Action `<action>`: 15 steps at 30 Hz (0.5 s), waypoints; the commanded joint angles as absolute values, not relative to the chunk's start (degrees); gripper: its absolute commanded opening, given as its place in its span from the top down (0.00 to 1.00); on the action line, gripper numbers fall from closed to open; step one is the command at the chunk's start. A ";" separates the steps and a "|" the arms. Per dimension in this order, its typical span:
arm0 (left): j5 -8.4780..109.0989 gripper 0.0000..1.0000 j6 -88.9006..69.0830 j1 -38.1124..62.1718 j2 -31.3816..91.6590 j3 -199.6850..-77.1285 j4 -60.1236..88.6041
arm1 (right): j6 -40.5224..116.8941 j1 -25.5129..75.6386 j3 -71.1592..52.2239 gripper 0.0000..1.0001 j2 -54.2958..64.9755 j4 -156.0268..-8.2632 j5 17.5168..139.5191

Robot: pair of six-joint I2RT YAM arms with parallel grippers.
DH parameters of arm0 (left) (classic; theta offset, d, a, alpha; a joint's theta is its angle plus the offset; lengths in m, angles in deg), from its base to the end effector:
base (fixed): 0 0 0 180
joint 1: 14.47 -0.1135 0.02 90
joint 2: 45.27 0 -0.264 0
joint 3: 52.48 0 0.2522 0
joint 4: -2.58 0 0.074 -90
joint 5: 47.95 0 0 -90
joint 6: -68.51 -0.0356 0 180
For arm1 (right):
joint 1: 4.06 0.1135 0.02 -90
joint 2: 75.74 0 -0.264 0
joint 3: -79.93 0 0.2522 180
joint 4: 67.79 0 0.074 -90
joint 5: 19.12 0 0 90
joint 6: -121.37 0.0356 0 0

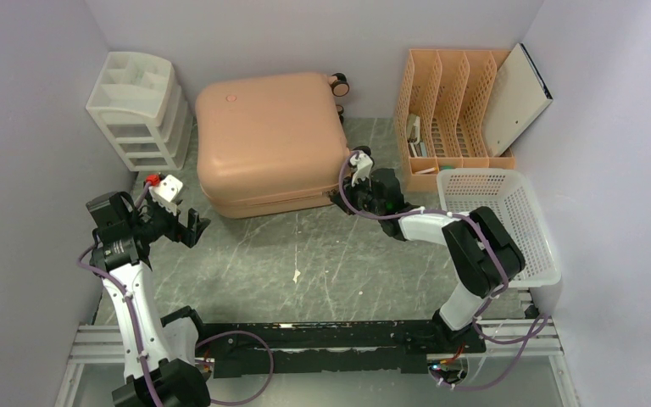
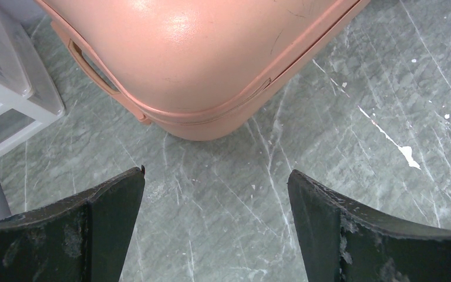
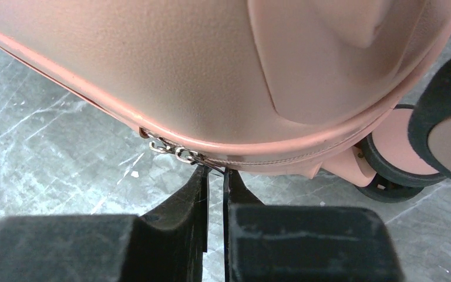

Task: Open, take out, and arrange the luggage
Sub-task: Unzip the luggage at the center of the board.

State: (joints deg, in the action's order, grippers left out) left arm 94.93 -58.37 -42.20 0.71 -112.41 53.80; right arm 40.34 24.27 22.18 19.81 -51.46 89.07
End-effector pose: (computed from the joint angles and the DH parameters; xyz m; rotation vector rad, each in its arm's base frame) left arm 0.1524 0.0481 0.3063 0.6182 1.8562 -0.2952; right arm 0.2985 0.1736 0.1822 -0.5476 1.9219 0.7341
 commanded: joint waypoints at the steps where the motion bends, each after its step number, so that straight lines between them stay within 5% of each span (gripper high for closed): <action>1: 96.94 0.03 -58.98 -42.56 0.70 -112.82 53.12 | 38.61 24.59 21.60 0.97 16.32 -42.84 86.76; 15: 97.13 0.03 -58.56 -42.68 0.61 -112.92 52.54 | 41.34 20.93 21.51 1.00 15.64 -49.89 77.23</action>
State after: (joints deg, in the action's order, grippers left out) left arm 94.95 -58.37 -42.28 0.73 -112.41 53.80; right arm 39.78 24.73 22.53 18.45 -52.71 85.03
